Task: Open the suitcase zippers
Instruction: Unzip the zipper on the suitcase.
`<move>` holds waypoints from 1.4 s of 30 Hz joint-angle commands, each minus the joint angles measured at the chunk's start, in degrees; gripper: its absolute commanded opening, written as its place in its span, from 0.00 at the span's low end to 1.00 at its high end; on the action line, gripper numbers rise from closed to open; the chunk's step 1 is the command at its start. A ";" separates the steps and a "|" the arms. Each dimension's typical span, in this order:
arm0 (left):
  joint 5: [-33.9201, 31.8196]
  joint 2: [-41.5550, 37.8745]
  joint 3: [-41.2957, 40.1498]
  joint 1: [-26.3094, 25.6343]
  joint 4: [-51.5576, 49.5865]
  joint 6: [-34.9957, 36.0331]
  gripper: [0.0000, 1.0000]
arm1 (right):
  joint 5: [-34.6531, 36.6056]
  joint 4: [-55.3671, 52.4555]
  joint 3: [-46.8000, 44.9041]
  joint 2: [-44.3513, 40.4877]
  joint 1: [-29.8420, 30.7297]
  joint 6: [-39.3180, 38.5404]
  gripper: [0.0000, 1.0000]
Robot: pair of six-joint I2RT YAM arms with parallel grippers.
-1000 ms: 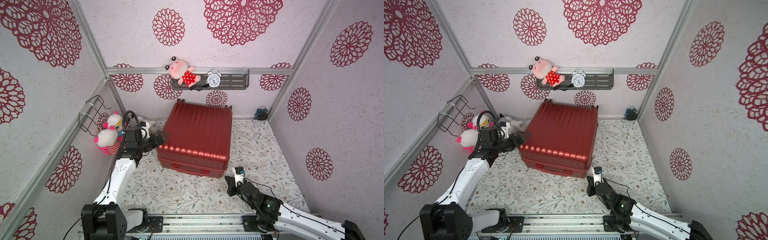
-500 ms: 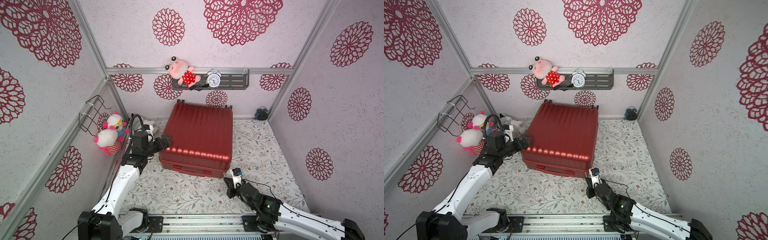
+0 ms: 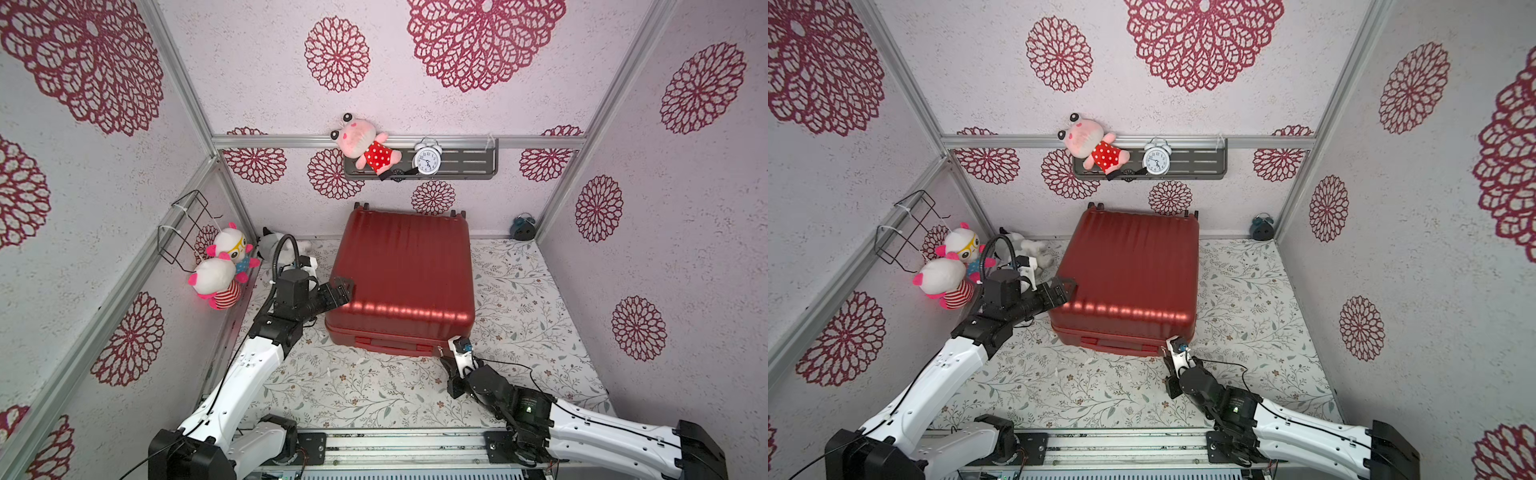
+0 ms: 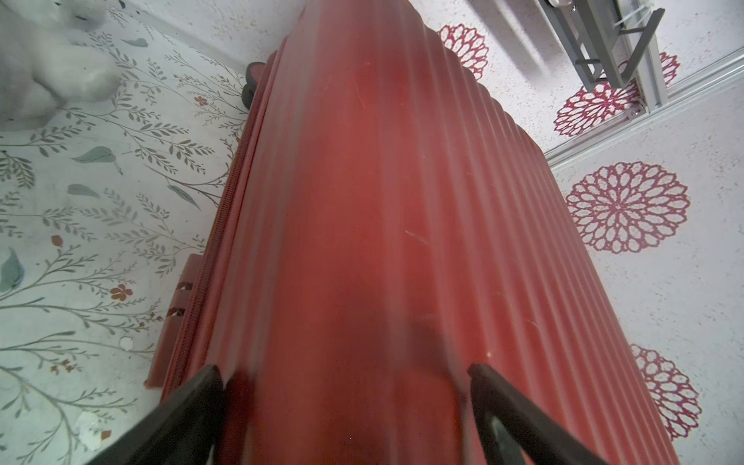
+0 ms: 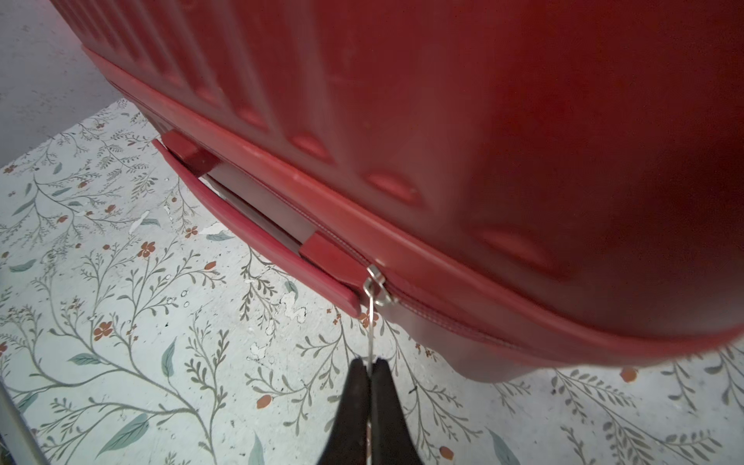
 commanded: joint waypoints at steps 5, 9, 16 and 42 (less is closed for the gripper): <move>9.14 -2.04 -2.89 -12.55 2.08 -4.84 0.99 | -0.09 1.50 2.89 1.07 5.09 -0.49 0.00; 7.13 -1.64 -3.30 -17.79 3.98 -6.00 0.99 | 0.68 1.41 2.93 0.72 5.74 -0.33 0.00; 2.95 1.84 -1.25 -27.10 6.94 -6.68 0.99 | 1.40 0.97 2.51 -0.31 6.53 -0.13 0.00; -0.86 20.31 4.27 -40.43 28.20 -7.61 1.00 | 2.19 1.28 -1.09 -5.84 9.07 0.59 0.00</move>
